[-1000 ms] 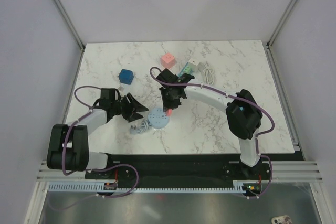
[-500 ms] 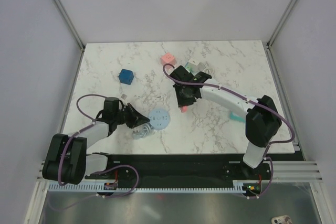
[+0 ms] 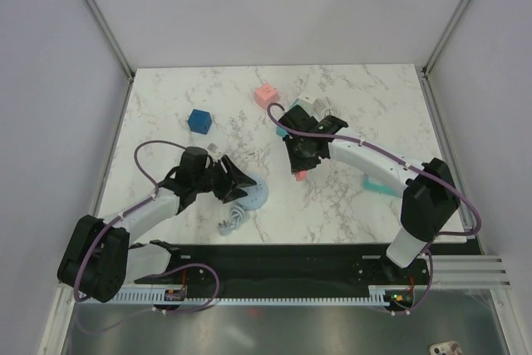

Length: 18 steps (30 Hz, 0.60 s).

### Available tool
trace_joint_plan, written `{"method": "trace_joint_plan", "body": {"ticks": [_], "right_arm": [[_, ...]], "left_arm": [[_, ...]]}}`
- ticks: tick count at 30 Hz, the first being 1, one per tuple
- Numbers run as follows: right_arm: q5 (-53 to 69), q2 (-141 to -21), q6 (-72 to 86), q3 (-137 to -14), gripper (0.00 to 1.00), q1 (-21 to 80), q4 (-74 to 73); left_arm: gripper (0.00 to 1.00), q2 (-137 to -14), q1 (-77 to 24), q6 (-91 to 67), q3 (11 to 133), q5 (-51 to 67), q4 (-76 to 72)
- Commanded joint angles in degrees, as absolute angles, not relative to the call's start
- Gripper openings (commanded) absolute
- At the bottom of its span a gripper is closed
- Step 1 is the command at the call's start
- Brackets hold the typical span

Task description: Insert the plug

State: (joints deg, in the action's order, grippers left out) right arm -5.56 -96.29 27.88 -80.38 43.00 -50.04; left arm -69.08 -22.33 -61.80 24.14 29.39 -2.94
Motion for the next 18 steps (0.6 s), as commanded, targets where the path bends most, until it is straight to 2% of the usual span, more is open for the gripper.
{"method": "trace_joint_plan", "body": {"ticks": [1, 6, 10, 12, 18], "right_arm": [[-2.9, -97.11, 31.01, -81.56, 0.0, 43.59, -48.78], [-0.53, -101.86, 33.4, -84.81, 0.0, 45.69, -48.78], [1.39, -105.37, 34.45, -89.55, 0.0, 47.63, -48.95], [3.15, -107.75, 34.45, -92.28, 0.0, 47.73, -49.04], [3.51, -111.97, 34.19, -97.73, 0.0, 47.9, -51.06]], "left_arm": [[0.63, -66.53, -22.24, -57.76, 32.23, 25.85, 6.13], [0.65, -68.9, -16.99, -49.76, 37.35, 25.75, 15.11], [0.63, -69.7, -9.07, -45.45, 37.7, 31.71, 15.12], [0.62, -69.78, -6.61, -40.01, 38.14, 39.17, 13.37], [0.62, -67.5, -6.33, -33.93, 42.08, 48.33, 12.22]]}}
